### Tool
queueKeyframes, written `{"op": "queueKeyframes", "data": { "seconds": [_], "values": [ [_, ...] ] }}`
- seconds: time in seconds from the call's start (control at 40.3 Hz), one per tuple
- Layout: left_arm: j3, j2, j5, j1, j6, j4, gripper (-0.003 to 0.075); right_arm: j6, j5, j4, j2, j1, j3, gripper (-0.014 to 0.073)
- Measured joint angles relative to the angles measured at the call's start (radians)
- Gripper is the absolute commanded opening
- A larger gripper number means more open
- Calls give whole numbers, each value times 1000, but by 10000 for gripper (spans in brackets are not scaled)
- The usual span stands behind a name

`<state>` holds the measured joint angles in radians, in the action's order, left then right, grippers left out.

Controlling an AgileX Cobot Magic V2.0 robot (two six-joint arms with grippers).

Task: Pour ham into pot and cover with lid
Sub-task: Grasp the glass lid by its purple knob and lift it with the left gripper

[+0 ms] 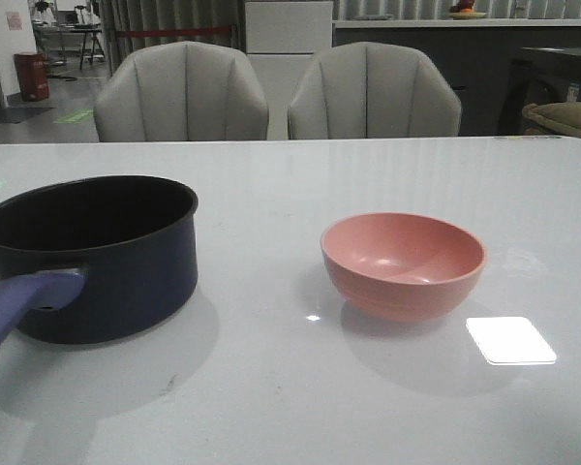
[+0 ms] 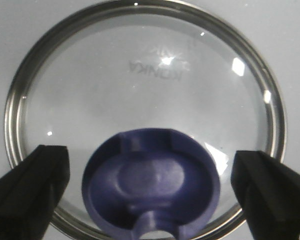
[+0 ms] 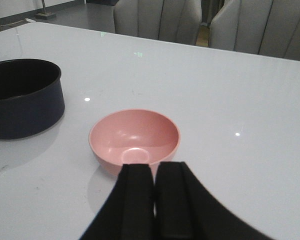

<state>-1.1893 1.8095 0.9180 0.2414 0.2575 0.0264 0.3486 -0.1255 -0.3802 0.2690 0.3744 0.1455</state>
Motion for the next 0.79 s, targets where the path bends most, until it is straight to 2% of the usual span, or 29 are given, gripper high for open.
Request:
{"op": "queueKeyframes", "data": {
  "seconds": [0.224, 0.298, 0.373, 0.546, 0.596, 0.671, 0.795],
  "values": [
    [-2, 22, 3, 4, -63, 17, 676, 0, 0, 0, 0, 0, 0, 162],
    [-2, 22, 3, 4, -67, 20, 650, 0, 0, 0, 0, 0, 0, 162],
    [-2, 24, -6, 4, -69, 20, 578, 0, 0, 0, 0, 0, 0, 162],
    [-2, 27, -19, 4, -73, 21, 310, 0, 0, 0, 0, 0, 0, 162],
    [-2, 27, -19, 4, -75, 21, 261, 0, 0, 0, 0, 0, 0, 162],
    [-2, 27, -19, 4, -75, 21, 223, 0, 0, 0, 0, 0, 0, 162],
    [-2, 27, -21, 4, -75, 23, 218, 0, 0, 0, 0, 0, 0, 162]
  ]
}}
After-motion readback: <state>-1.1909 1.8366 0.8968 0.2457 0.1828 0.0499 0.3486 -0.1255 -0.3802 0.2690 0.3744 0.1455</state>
